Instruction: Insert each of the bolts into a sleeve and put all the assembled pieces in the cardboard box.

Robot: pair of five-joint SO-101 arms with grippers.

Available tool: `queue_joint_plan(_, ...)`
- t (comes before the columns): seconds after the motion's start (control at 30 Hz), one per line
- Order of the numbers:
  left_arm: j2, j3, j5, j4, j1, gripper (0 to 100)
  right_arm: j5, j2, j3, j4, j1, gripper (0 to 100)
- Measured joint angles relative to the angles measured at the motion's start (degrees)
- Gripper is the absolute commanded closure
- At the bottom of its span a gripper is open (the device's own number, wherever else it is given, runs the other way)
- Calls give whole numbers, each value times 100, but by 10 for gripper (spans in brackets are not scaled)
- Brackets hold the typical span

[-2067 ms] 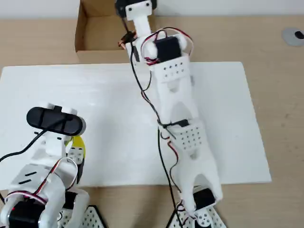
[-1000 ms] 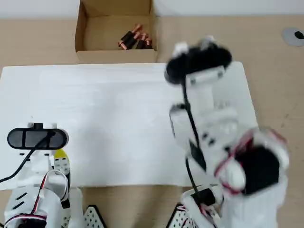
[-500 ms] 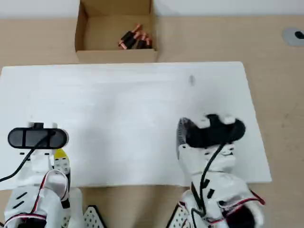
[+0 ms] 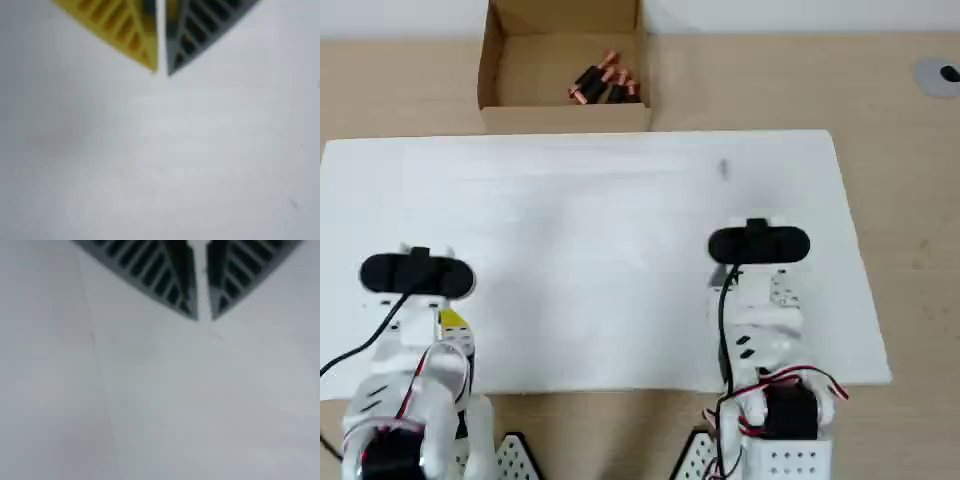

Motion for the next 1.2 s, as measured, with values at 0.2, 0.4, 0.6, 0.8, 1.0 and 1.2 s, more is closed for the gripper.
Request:
queue_joint_plan(0.2, 0, 870, 308, -431, 0, 990, 0, 0, 695, 0, 501, 988)
queue_joint_plan(0.4, 0, 1705, 1152, -1055, 0, 991, 0, 0, 1081, 0, 712, 988)
queue_joint_plan(0.6, 0, 2347, 1275, -1433, 0, 991, 0, -9, 1125, 0, 774, 988)
queue_joint_plan(0.8, 9, 2620, 1275, -1547, 0, 991, 0, -9, 1134, 0, 774, 988)
queue_joint_plan(1.0, 9, 2620, 1275, -1547, 0, 991, 0, -9, 1134, 0, 774, 988)
queue_joint_plan(1.2, 9, 2620, 1275, -1547, 0, 991, 0, -9, 1134, 0, 774, 988)
